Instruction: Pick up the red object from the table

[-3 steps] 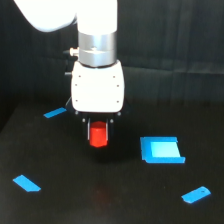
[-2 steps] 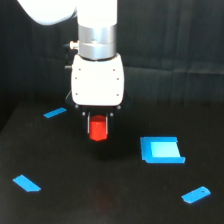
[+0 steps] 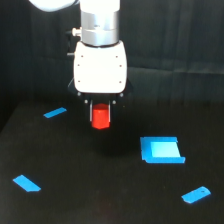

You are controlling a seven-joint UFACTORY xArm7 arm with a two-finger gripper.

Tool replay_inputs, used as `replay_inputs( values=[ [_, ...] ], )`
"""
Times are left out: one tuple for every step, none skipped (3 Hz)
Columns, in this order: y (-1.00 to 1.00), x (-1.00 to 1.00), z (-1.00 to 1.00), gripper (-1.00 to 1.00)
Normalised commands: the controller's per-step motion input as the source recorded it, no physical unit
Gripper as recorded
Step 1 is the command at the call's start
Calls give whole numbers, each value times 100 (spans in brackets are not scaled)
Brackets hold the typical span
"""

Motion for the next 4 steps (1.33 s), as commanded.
replay_inputs(
  values=[
    [-1,8,83,-97],
    [-4,8,21,-92],
    [3,11,13,-97],
    [-1,3,3,-100]
  ],
)
